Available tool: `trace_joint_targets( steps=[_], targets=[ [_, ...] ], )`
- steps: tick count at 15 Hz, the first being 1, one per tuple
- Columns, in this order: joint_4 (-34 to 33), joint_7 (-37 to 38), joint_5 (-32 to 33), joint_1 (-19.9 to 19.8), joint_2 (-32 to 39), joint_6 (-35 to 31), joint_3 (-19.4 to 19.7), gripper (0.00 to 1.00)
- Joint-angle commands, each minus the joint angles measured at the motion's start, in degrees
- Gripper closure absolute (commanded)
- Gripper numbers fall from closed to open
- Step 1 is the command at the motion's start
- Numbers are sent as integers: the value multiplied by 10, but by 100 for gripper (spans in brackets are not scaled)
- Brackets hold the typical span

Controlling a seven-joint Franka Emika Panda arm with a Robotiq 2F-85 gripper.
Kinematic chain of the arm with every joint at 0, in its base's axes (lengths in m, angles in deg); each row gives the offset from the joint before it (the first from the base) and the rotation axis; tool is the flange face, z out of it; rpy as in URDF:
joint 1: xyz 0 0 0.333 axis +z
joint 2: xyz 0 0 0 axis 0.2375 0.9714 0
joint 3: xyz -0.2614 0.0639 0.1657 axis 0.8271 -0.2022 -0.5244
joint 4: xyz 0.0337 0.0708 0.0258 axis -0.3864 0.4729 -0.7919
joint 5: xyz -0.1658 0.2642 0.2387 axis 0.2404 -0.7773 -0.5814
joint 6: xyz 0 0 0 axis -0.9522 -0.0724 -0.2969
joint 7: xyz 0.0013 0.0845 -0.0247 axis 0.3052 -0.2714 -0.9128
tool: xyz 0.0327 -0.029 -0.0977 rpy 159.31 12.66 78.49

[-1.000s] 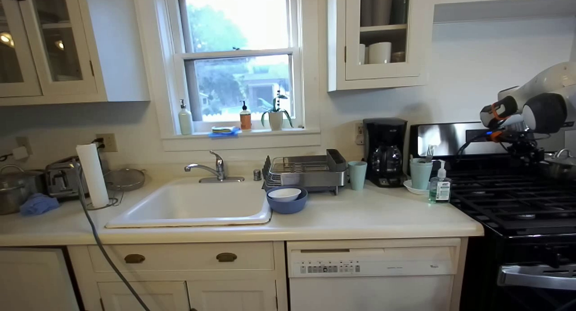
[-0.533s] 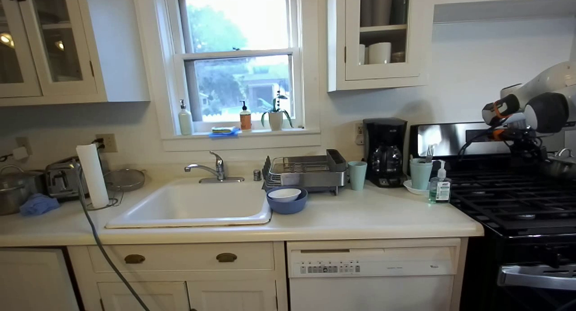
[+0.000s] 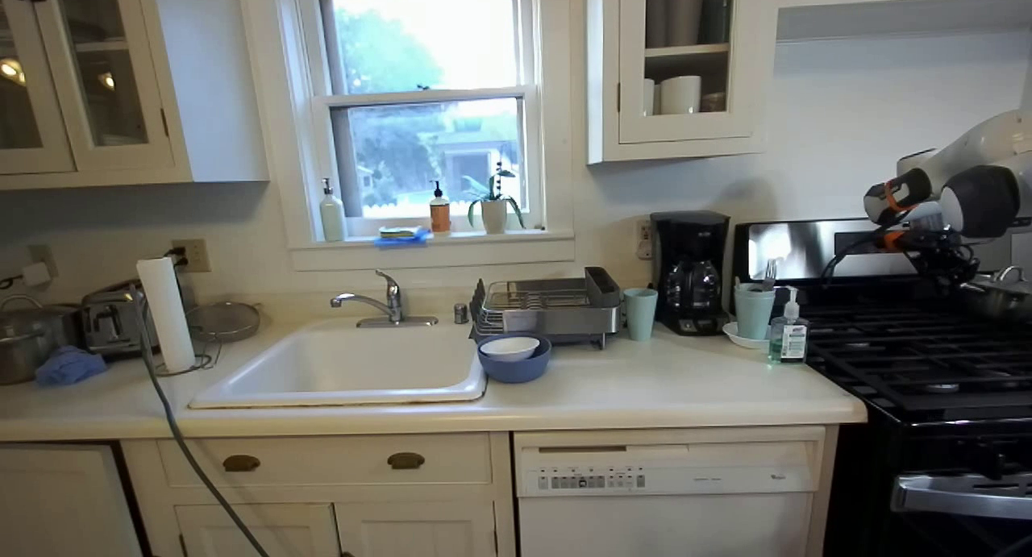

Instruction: Shift the pot to the left

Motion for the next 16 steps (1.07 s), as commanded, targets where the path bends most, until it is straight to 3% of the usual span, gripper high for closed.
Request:
trace_joint_targets(
  steps=[1, 5, 9, 14, 15, 16],
  targets=[
    [-29, -1, -3, -5, 6, 22, 0, 33],
    [-43, 1, -1, -4, 9, 40, 2, 5],
    [-55, 3, 2, -3, 16, 58, 4, 0],
    [-67, 4, 0, -5, 26, 76, 3, 19],
    [-69, 1, 0, -6, 27, 80, 2, 25],
    [-71, 1, -2, -7, 28, 82, 1, 38]
  ],
)
